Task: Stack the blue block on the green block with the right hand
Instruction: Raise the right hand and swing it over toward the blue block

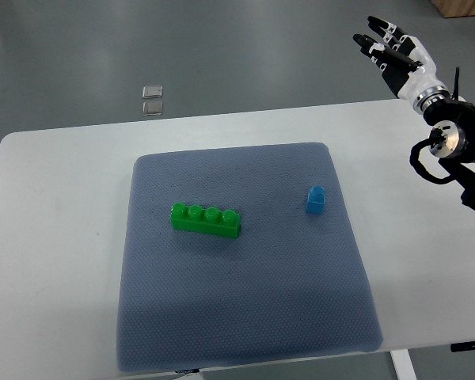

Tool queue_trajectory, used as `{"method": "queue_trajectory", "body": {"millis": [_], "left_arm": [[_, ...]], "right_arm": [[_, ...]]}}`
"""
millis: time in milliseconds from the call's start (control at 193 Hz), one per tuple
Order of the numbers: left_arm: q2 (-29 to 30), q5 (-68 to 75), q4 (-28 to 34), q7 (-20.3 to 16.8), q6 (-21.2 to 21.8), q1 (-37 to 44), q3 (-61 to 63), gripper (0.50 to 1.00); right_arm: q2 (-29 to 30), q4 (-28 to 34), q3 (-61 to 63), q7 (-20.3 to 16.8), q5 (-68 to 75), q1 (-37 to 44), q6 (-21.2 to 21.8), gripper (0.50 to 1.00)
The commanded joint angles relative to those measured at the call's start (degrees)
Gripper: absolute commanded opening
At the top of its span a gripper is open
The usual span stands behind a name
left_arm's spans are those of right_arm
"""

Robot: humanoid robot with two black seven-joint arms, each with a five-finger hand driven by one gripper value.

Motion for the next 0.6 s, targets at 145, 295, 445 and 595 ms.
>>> {"method": "queue_trajectory", "body": {"millis": [145,295,445,595], "left_arm": [[0.0,0.0,0.1,0.0,0.0,0.0,0.0,1.000],[0.0,0.0,0.0,0.0,0.0,0.0,0.0,1.000],[0.0,-0.1,0.0,0.0,0.0,0.0,0.0,1.000],[0.0,0.0,0.1,0.0,0.0,0.0,0.0,1.000]], "right_arm": [[-7.0,8.1,0.0,0.0,-15.9,2.2,0.3,0.913],[-10.1,13.1,-0.3,-0.2,-27.1,4.1,2.4,0.913],[-11.6,17.3,-0.1,0.0,-39.2,5.1,6.8,0.913],[-13.6,22.8,-0.3,0.0,-48.8,7.3,10.4,0.913]]}}
